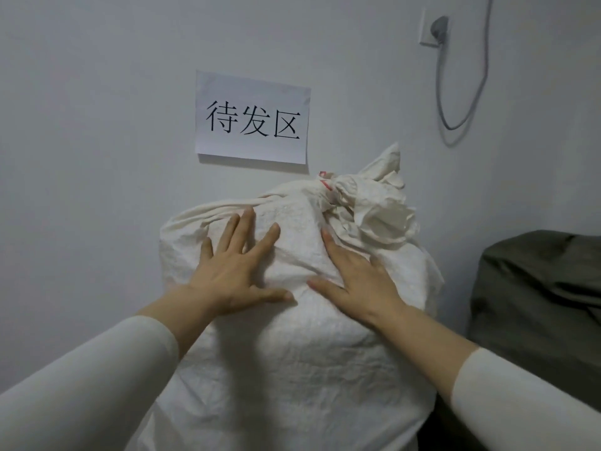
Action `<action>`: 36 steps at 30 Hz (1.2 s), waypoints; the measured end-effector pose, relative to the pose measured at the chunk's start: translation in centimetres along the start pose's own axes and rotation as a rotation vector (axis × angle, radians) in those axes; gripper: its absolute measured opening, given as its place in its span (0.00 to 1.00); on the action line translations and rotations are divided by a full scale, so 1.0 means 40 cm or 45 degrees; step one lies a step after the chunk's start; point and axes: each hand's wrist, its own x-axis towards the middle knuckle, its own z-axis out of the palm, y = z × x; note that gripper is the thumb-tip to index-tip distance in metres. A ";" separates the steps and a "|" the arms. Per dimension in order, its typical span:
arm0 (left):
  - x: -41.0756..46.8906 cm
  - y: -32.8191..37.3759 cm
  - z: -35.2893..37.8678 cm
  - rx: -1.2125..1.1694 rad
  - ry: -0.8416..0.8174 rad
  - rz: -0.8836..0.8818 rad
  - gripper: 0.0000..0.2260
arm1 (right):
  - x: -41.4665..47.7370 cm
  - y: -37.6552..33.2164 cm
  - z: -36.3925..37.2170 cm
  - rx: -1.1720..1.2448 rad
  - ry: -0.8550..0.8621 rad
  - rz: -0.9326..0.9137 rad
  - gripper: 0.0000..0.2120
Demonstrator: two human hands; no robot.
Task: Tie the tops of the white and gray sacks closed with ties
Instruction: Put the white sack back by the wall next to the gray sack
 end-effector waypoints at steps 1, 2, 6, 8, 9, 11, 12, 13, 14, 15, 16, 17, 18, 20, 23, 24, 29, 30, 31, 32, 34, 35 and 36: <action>-0.001 0.003 0.008 0.045 -0.029 0.016 0.50 | 0.011 0.004 -0.003 -0.005 -0.032 0.067 0.37; 0.003 0.008 0.014 0.079 -0.049 0.024 0.49 | 0.019 0.008 -0.007 0.002 -0.054 0.127 0.35; 0.018 0.038 0.025 0.112 -0.048 0.044 0.48 | 0.005 0.019 -0.002 0.226 -0.134 0.219 0.31; 0.007 0.053 0.042 0.140 -0.053 0.078 0.48 | -0.029 0.021 0.019 0.230 -0.107 0.224 0.31; 0.000 0.061 0.053 0.155 -0.058 0.096 0.47 | -0.042 0.020 0.028 0.195 -0.094 0.224 0.31; -0.007 0.076 0.062 0.167 -0.082 0.116 0.46 | -0.052 0.023 0.036 0.143 -0.112 0.239 0.30; -0.005 0.081 0.059 0.160 -0.098 0.114 0.45 | -0.049 0.027 0.036 0.129 -0.129 0.259 0.31; -0.001 0.084 0.052 0.149 -0.116 0.108 0.46 | -0.046 0.029 0.031 0.118 -0.150 0.284 0.31; -0.002 0.086 0.042 0.143 -0.137 0.099 0.46 | -0.045 0.025 0.023 0.104 -0.174 0.315 0.31; -0.005 0.086 0.032 0.146 -0.152 0.093 0.48 | -0.046 0.017 0.015 0.070 -0.185 0.345 0.32; -0.012 0.083 0.026 0.152 -0.150 0.089 0.49 | -0.049 0.006 0.009 0.006 -0.165 0.365 0.33; -0.020 0.079 0.023 0.156 -0.137 0.084 0.50 | -0.055 -0.005 0.007 -0.067 -0.114 0.372 0.33; -0.029 0.076 0.023 0.154 -0.121 0.077 0.50 | -0.063 -0.019 0.005 -0.112 -0.052 0.366 0.34; -0.042 0.076 0.021 0.133 -0.112 0.062 0.51 | -0.075 -0.040 -0.001 -0.059 -0.055 0.363 0.32; -0.049 0.093 0.011 0.103 -0.112 0.058 0.51 | -0.077 -0.051 -0.017 0.007 -0.170 0.411 0.32; -0.052 0.100 0.006 0.100 -0.098 0.058 0.51 | -0.077 -0.054 -0.025 -0.008 -0.145 0.406 0.33; -0.085 0.140 -0.029 0.132 -0.005 0.010 0.49 | -0.128 -0.042 -0.077 -0.021 -0.036 0.394 0.36; -0.095 0.161 -0.036 0.137 0.006 0.000 0.48 | -0.149 -0.029 -0.090 -0.021 -0.040 0.394 0.35; -0.102 0.179 -0.040 0.135 0.014 0.001 0.47 | -0.166 -0.019 -0.100 -0.022 -0.048 0.396 0.34; -0.109 0.202 -0.043 0.134 0.024 0.013 0.46 | -0.184 -0.007 -0.110 -0.026 -0.058 0.395 0.33; -0.125 0.281 -0.049 0.133 0.034 0.045 0.44 | -0.236 0.029 -0.144 -0.050 -0.084 0.382 0.32; -0.132 0.328 -0.050 0.125 0.038 0.059 0.43 | -0.265 0.052 -0.164 -0.073 -0.095 0.376 0.31; -0.138 0.378 -0.048 0.118 0.042 0.071 0.43 | -0.298 0.078 -0.183 -0.098 -0.105 0.372 0.31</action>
